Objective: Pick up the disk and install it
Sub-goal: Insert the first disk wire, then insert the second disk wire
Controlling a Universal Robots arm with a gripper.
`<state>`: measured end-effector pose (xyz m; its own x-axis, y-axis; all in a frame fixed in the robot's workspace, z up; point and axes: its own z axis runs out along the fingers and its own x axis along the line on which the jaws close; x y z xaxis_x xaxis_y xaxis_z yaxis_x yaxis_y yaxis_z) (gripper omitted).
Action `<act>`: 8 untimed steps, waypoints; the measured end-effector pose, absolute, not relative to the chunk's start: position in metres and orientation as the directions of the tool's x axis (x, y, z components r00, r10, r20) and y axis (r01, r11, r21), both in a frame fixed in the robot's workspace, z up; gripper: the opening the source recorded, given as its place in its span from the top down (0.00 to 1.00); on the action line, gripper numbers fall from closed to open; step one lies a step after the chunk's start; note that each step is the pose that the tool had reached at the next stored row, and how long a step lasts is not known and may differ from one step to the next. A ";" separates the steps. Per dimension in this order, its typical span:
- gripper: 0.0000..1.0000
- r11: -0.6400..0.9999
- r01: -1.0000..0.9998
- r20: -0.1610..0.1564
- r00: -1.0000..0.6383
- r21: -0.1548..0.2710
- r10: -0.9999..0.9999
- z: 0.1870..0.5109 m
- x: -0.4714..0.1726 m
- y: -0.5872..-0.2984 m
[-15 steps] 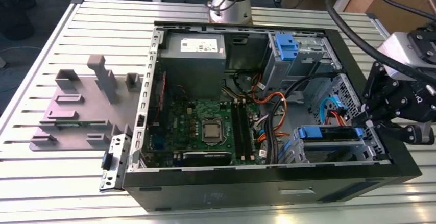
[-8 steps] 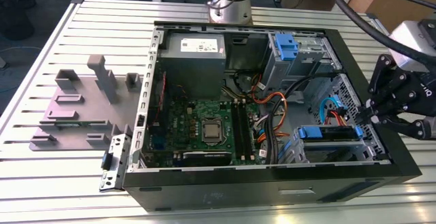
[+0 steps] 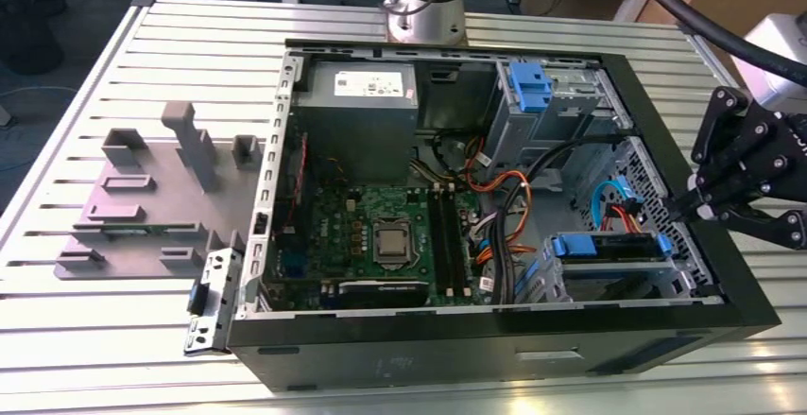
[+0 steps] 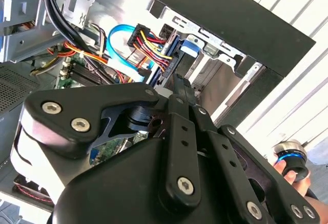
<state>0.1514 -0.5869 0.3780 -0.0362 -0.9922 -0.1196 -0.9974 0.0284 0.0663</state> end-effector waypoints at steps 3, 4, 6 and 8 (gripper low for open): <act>0.89 0.028 -0.997 -0.119 -0.036 0.066 -0.992 0.378 0.151 -0.587; 0.89 0.028 -0.997 -0.119 -0.036 0.066 -0.992 0.378 0.151 -0.587; 0.89 0.028 -0.997 -0.119 -0.036 0.066 -0.992 0.378 0.151 -0.587; 0.89 0.028 -0.997 -0.119 -0.036 0.066 -0.992 0.378 0.151 -0.587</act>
